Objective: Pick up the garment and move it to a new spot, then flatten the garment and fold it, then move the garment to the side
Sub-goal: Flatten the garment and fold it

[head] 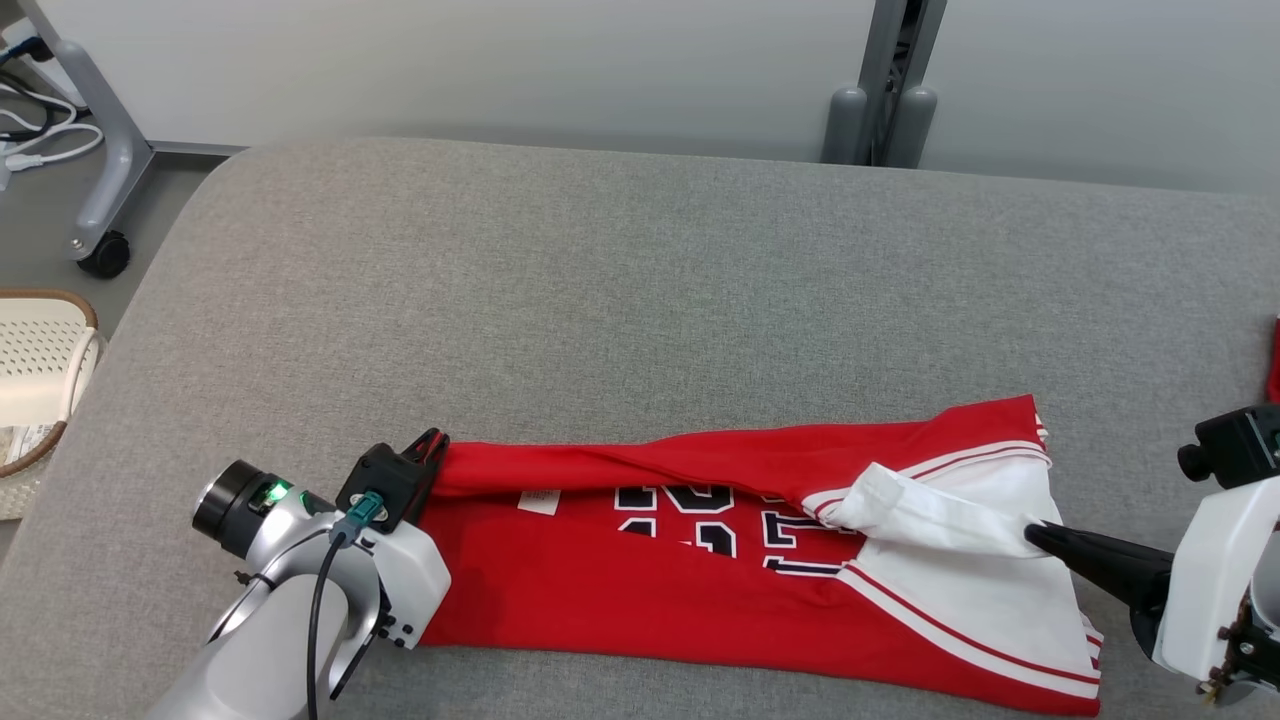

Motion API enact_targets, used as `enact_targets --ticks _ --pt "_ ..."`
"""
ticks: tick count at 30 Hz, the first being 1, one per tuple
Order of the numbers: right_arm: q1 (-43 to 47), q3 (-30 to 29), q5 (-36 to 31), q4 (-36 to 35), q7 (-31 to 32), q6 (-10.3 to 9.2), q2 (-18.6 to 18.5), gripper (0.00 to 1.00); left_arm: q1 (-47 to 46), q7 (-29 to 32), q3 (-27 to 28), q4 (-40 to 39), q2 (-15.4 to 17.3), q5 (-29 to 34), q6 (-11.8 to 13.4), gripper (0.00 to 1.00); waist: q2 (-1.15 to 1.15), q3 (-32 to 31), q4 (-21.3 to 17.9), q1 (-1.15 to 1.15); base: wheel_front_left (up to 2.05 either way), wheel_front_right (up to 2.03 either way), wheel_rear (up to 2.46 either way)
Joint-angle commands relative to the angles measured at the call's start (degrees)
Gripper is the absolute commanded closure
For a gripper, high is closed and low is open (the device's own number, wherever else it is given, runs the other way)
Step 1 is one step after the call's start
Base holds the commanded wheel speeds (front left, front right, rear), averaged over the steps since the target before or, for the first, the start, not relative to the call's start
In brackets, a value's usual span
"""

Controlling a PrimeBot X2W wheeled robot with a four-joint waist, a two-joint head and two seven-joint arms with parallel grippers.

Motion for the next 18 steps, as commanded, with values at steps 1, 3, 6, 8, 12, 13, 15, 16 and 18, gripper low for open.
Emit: enact_targets --ticks 1,3,6,8,12,13,15,16,18 --pt "0.6 -0.3 -0.1 -0.2 0.3 0.03 -0.5 1.00 0.5 -0.2 0.0 -0.1 0.3 0.3 0.2 1.00 0.00 0.0 0.0 0.00 0.00 0.00 0.00" --pt "1.3 -1.0 -0.5 -0.5 0.8 0.03 -0.9 1.00 0.7 -0.2 0.0 -0.2 0.4 0.3 0.4 1.00 0.00 0.1 0.0 0.00 0.00 0.00 0.00" --pt "2.2 -2.0 -1.3 0.0 1.4 0.03 -1.2 1.00 0.9 -0.2 -0.1 0.1 0.6 0.4 0.5 1.00 0.00 0.1 0.0 0.00 0.00 0.00 0.00" --pt "3.0 -3.0 -2.6 1.0 2.1 0.03 -1.3 1.00 1.0 -0.2 -0.3 0.4 0.8 0.7 0.6 1.00 0.00 0.0 0.2 0.00 0.00 0.00 0.00" --pt "3.9 -4.7 -4.0 2.0 3.3 0.03 -0.6 1.00 1.0 -0.2 -0.7 0.7 1.1 1.2 0.8 1.00 0.00 0.0 0.3 0.00 0.00 0.00 0.00" --pt "4.1 -5.2 -4.3 2.2 3.6 0.03 -0.3 1.00 1.1 -0.2 -0.9 0.8 1.2 1.4 0.8 1.00 0.00 0.0 0.3 0.00 0.00 0.00 0.00" --pt "4.6 -6.1 -5.1 2.8 4.1 0.03 0.3 1.00 1.3 -0.2 -1.4 1.2 1.1 1.8 0.8 1.00 0.00 0.0 0.3 0.00 0.00 0.00 0.00" --pt "4.8 -6.6 -5.7 3.1 4.4 0.03 0.7 1.00 1.4 -0.2 -1.7 1.4 1.1 1.8 0.6 1.00 0.00 0.0 0.3 0.00 0.00 0.00 0.00" --pt "5.1 -7.5 -6.9 3.9 4.8 0.03 1.7 1.00 1.5 -0.2 -2.2 1.7 0.8 2.2 0.2 1.00 0.00 0.1 0.3 0.00 0.00 0.00 0.00"
